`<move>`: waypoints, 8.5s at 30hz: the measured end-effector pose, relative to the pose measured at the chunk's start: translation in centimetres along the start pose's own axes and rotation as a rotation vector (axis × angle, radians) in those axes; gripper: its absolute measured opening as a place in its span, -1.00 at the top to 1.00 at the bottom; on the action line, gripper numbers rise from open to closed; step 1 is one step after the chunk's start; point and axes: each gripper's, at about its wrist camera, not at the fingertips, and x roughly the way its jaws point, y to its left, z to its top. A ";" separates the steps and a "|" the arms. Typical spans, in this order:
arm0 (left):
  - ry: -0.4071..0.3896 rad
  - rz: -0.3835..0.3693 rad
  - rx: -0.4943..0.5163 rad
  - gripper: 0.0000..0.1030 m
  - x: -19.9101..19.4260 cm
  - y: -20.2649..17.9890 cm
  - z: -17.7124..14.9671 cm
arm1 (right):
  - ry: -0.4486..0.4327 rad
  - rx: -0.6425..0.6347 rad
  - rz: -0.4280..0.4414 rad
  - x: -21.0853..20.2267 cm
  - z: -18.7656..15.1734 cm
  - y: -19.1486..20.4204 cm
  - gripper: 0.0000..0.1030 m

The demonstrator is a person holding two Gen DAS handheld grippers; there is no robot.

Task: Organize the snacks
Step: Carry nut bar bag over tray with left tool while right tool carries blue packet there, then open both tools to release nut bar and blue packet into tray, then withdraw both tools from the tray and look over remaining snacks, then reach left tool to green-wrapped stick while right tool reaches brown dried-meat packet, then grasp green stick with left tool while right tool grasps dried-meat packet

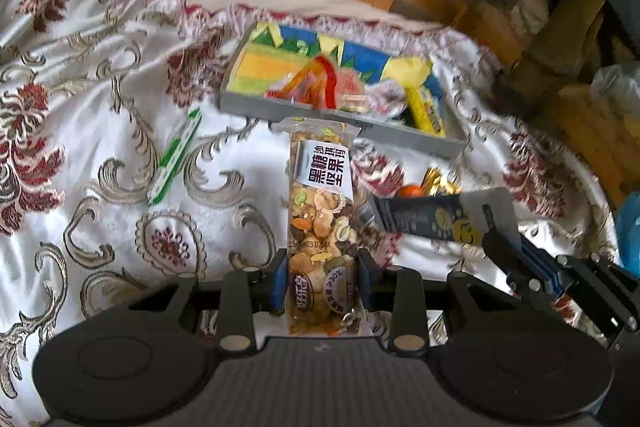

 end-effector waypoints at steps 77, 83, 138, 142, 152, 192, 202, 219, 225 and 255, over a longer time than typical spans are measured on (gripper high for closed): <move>-0.104 0.192 -0.003 -0.72 15.8 -3.3 19.0 | 0.019 0.338 0.137 24.5 2.8 -11.7 -0.74; -0.170 0.193 -0.001 -0.83 12.6 -3.2 17.8 | -0.036 0.396 0.086 21.3 3.7 -12.6 -0.89; -0.471 0.309 0.111 -0.99 -13.5 -7.1 -8.2 | -0.158 0.513 -0.016 -11.7 -3.5 -7.5 -0.99; -0.465 0.323 0.114 -0.99 -14.4 -8.1 -8.4 | -0.169 0.521 -0.019 -12.6 -3.7 -7.8 -0.99; -0.324 0.312 0.001 -0.99 -14.8 -10.1 -6.4 | -0.155 0.603 -0.006 -13.5 -4.9 -9.8 -0.99; -0.181 0.378 0.097 -0.99 5.8 4.2 4.4 | 0.065 0.327 0.287 13.0 -0.2 -8.6 -0.99; -0.072 0.212 0.177 -0.88 10.5 8.0 6.4 | 0.121 0.233 0.375 20.4 -1.7 -4.9 -0.76; 0.055 0.169 0.052 -0.16 12.4 9.8 7.0 | 0.171 0.178 0.439 22.6 -1.8 -2.3 -0.51; 0.092 0.239 -0.004 0.21 12.7 8.9 7.1 | 0.168 0.132 0.460 22.2 -1.7 -1.4 0.05; 0.203 0.169 -0.333 0.66 10.3 1.6 2.5 | 0.066 -0.105 0.218 16.0 -0.2 -4.6 0.13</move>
